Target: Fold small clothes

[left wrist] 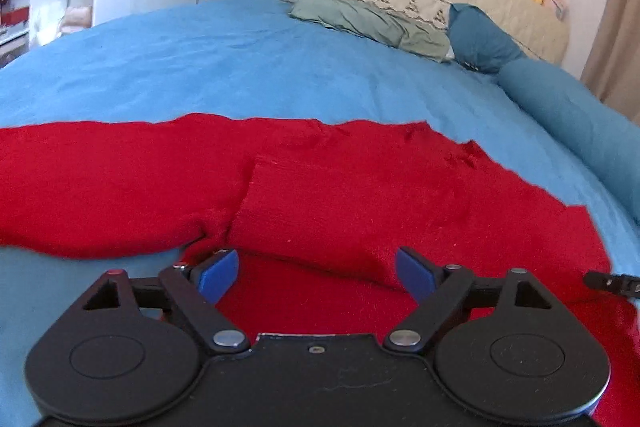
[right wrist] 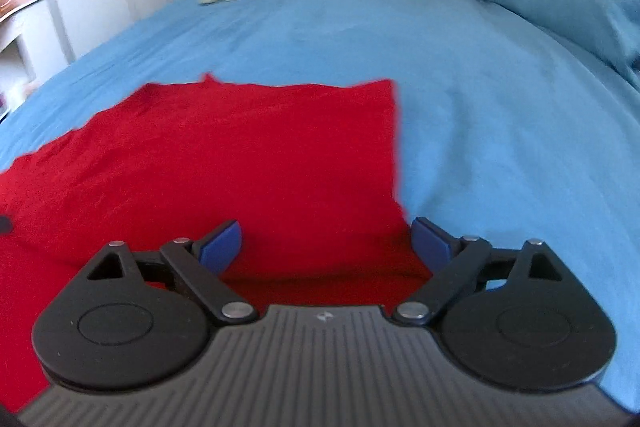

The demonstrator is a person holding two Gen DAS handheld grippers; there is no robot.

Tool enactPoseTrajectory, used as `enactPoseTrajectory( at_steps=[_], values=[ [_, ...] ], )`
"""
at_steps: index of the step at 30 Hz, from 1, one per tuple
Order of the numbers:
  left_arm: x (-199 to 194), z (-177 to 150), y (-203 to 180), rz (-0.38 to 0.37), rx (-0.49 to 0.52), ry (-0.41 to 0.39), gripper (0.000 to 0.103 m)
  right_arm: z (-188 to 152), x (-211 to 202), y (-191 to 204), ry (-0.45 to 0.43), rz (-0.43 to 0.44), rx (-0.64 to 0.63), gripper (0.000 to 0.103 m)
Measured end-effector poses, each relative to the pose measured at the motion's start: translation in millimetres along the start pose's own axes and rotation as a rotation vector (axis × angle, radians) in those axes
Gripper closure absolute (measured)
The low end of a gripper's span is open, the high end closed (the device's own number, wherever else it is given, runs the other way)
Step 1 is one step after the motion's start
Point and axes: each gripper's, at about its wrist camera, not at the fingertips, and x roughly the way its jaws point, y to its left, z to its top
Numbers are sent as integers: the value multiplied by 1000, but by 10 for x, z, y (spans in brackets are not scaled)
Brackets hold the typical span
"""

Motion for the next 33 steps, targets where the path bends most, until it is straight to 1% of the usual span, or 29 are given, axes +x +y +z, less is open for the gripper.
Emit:
enactPoseTrajectory(
  at_steps=[2,4,6,8,10,12,14,16,19,21,23,24,25,26,27,29,31,33],
  values=[
    [-164,47,79,3,-25,-14,14,23,-149,-15,-13,6,13,0],
    [-417,126,164,53,-21,-43,13,47,-407,49,-59,35,-25,0],
    [-669,215,272,100,-21,-84,8,71,-642,167,-77,46,-74,0],
    [-900,294,400,130,-32,-128,1,100,-844,281,-73,76,-94,0],
    [-1126,383,574,143,-48,-162,0,111,-1002,411,-55,119,-102,0],
    [-1295,454,772,157,-70,-169,0,129,-1091,578,-42,165,-103,0],
    [-1414,473,1000,189,-99,-172,0,99,-1133,738,-27,203,-125,0],
    [-1516,445,1260,230,-137,-171,0,75,-1118,942,-13,208,-156,0],
    [-1626,345,1695,258,-225,-170,0,-9,-1077,1167,8,231,-172,0],
    [-1632,269,1984,298,-280,-162,4,-74,-1058,1270,19,235,-173,0],
    [-1606,236,2239,324,-322,-144,18,-124,-1012,1384,26,235,-180,0],
    [-1609,220,2362,327,-341,-135,21,-126,-952,1437,29,233,-184,0],
    [-1576,190,2476,329,-365,-124,27,-136,-914,1479,31,228,-189,0],
    [-1530,180,2551,331,-385,-115,33,-146,-892,1509,33,224,-193,0],
    [-1472,150,2646,330,-411,-101,36,-155,-862,1532,37,221,-196,0],
    [-1403,122,2779,333,-441,-90,46,-171,-818,1564,43,217,-194,0],
    [-1335,112,2878,335,-454,-101,50,-187,-767,1578,49,212,-194,0],
    [-1284,154,2890,346,-438,-111,54,-193,-727,1571,50,204,-197,0]
  ],
)
